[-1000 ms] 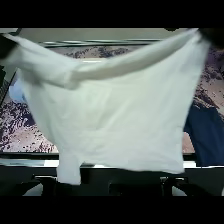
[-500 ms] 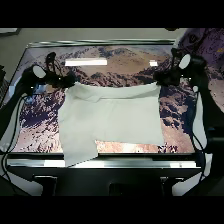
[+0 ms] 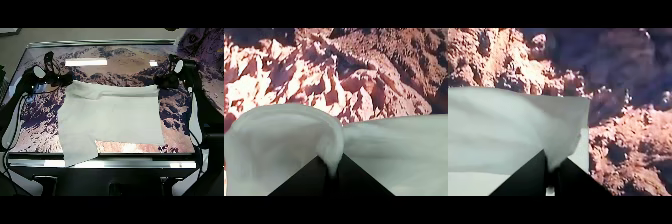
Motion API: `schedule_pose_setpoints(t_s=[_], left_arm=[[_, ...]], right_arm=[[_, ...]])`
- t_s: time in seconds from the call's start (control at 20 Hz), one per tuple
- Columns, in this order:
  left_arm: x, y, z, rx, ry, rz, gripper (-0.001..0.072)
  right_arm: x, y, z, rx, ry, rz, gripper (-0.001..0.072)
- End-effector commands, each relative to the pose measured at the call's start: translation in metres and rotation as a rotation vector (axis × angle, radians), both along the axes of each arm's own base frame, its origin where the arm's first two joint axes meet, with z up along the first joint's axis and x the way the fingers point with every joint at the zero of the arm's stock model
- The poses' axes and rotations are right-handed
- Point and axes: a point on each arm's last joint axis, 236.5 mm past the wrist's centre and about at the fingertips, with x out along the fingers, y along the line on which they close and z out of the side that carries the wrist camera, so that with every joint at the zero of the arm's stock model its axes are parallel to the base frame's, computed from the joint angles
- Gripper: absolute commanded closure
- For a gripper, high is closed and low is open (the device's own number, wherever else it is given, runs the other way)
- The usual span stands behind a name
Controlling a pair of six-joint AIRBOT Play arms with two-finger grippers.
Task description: Fold the clothes and pants, and hang the long-sleeved shirts on hangers.
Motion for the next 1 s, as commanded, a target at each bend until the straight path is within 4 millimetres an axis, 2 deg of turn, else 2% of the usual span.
schedule_pose_setpoints(t_s=[0.0, 0.15, 0.25, 0.4, 0.8, 0.9, 0.95], left_arm=[[-0.052, 0.009, -0.01, -0.007, 0.219, -0.049, 0.0692], [-0.087, 0.005, -0.023, -0.007, 0.366, -0.099, 0.0692], [-0.096, 0.005, -0.032, 0.005, 0.401, -0.108, 0.0692], [-0.105, 0.014, -0.048, 0.053, 0.444, -0.111, 0.0692], [-0.111, 0.016, -0.079, 0.059, 0.514, -0.124, 0.0692], [-0.11, 0.015, -0.084, 0.058, 0.517, -0.123, 0.0681], [-0.109, 0.014, -0.086, 0.058, 0.515, -0.122, 0.0622]], right_arm=[[-0.038, -0.009, 0.003, -0.044, 0.143, 0.021, 0.068], [-0.073, -0.004, -0.009, -0.029, 0.29, 0.037, 0.068], [-0.084, 0.003, -0.017, -0.001, 0.337, 0.043, 0.068], [-0.099, 0.002, -0.03, -0.004, 0.415, 0.046, 0.068], [-0.106, 0.001, -0.062, -0.005, 0.499, 0.047, 0.0676], [-0.106, 0.001, -0.069, -0.004, 0.509, 0.046, 0.0563], [-0.105, 0.001, -0.072, -0.005, 0.51, 0.046, 0.0507]])
